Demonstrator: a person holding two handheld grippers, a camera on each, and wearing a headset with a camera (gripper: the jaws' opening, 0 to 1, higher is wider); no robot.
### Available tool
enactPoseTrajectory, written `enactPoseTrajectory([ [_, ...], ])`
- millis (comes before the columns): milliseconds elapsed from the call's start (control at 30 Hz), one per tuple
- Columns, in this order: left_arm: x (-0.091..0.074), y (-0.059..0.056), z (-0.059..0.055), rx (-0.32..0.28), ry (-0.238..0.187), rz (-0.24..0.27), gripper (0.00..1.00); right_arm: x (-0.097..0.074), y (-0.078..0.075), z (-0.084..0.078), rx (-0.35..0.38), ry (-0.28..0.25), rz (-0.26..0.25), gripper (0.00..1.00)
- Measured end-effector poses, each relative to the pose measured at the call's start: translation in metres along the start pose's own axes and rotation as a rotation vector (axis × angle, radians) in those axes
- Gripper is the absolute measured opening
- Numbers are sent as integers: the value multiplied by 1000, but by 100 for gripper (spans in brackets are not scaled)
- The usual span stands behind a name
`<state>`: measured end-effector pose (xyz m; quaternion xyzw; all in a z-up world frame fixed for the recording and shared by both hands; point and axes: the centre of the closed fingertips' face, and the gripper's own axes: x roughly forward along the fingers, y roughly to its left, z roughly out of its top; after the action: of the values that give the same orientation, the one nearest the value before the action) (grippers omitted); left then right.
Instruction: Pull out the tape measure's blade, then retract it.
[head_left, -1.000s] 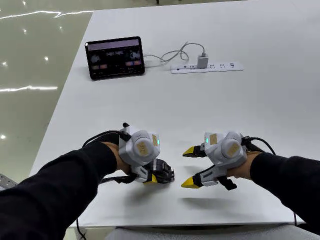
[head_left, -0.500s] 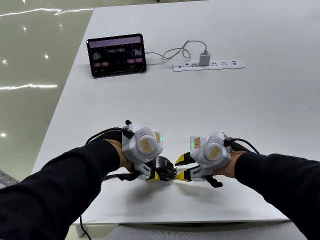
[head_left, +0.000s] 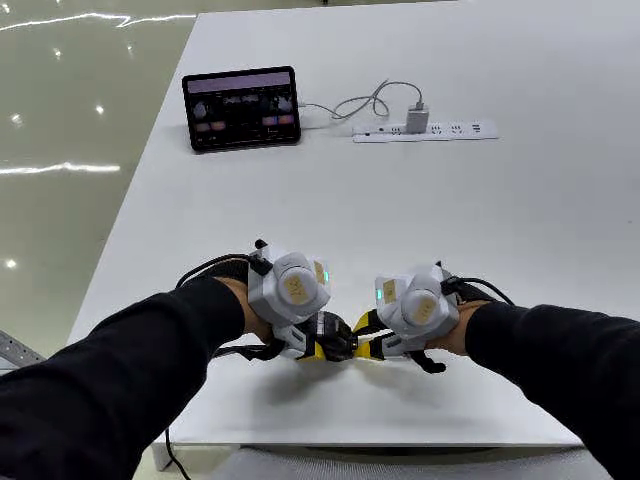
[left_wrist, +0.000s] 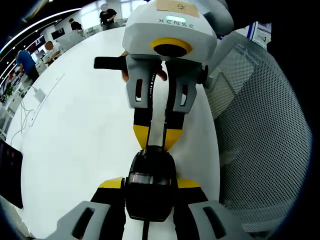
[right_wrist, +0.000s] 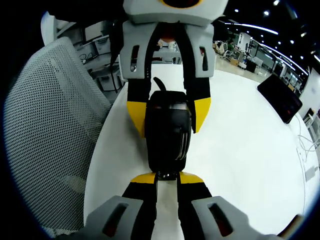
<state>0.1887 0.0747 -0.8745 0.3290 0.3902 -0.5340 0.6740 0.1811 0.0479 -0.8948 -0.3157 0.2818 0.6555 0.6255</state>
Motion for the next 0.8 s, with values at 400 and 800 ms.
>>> enactPoseTrajectory([
  [400,0,0,0,-1,-17,2,32,3,1,-6,13,27,-11,7],
  [800,-1,2,1,-27,-40,18,31,2,-1,-7,18,36,-16,6],
])
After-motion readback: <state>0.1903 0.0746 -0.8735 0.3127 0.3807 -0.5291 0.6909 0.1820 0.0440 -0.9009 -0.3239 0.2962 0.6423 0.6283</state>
